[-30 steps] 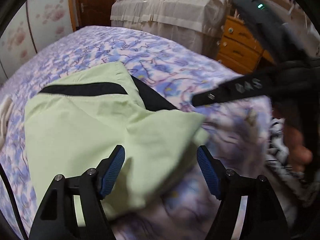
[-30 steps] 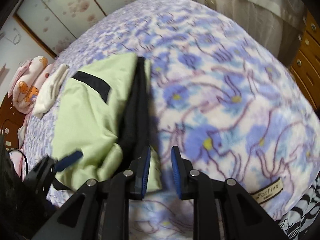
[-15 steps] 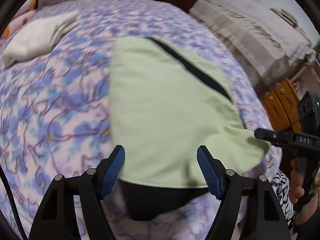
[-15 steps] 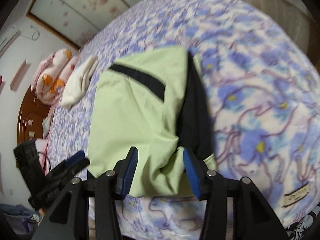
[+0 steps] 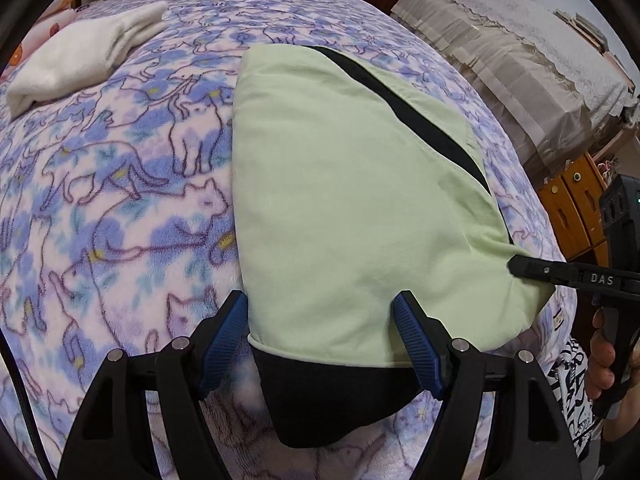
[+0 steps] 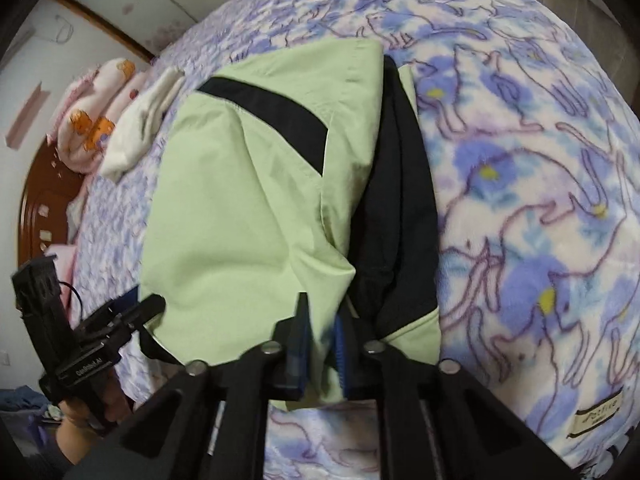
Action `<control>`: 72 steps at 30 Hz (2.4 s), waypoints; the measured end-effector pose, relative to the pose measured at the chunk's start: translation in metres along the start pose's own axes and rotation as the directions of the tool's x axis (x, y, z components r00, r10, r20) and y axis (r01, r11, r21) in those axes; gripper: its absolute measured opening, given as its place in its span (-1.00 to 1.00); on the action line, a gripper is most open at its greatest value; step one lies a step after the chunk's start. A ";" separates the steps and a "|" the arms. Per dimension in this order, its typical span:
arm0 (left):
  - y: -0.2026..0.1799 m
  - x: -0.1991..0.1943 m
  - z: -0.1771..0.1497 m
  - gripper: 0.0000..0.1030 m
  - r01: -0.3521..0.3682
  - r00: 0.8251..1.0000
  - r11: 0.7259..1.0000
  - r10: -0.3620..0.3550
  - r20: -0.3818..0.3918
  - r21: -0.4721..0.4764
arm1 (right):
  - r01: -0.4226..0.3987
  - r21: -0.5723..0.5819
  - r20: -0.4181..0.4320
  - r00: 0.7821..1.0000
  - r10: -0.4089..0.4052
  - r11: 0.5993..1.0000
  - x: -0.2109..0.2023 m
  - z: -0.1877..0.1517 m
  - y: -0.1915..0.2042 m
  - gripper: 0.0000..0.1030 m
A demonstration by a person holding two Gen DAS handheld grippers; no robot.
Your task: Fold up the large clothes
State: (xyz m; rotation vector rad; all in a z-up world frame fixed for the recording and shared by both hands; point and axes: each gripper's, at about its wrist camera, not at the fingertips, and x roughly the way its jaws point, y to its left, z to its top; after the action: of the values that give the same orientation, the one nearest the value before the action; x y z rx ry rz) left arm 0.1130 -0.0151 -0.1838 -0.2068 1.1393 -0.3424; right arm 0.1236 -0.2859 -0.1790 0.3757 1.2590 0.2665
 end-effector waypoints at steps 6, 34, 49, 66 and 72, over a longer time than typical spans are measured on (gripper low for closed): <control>-0.019 -0.019 -0.001 0.42 0.031 0.998 0.998 -0.034 0.060 0.050 | 0.005 -0.035 0.212 0.977 0.002 0.999 -0.060 -0.015 0.003 -0.97; -0.041 -0.002 -0.020 0.42 -0.083 0.994 0.986 0.072 0.080 0.147 | 0.052 -0.002 0.072 0.996 -0.051 0.999 -0.001 0.006 -0.021 -0.22; -0.067 0.000 -0.034 0.41 -0.065 0.996 0.963 0.048 0.072 0.261 | 0.116 0.026 0.131 0.984 -0.118 0.993 -0.005 -0.037 -0.036 -0.96; 0.006 0.023 0.090 0.44 0.066 0.998 0.997 -0.066 0.011 0.040 | 0.043 0.109 0.175 0.983 -0.062 0.993 -0.001 0.091 -0.054 -0.02; 0.034 0.062 0.123 0.44 0.109 0.994 0.991 -0.111 -0.017 -0.078 | 0.004 0.125 0.151 0.988 -0.023 0.992 0.034 0.120 -0.062 -0.05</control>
State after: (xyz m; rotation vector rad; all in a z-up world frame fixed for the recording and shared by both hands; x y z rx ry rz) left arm 0.2538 -0.0083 -0.1982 -0.3350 1.1658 -0.3992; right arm 0.2479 -0.3444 -0.2035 0.4854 1.1297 0.1451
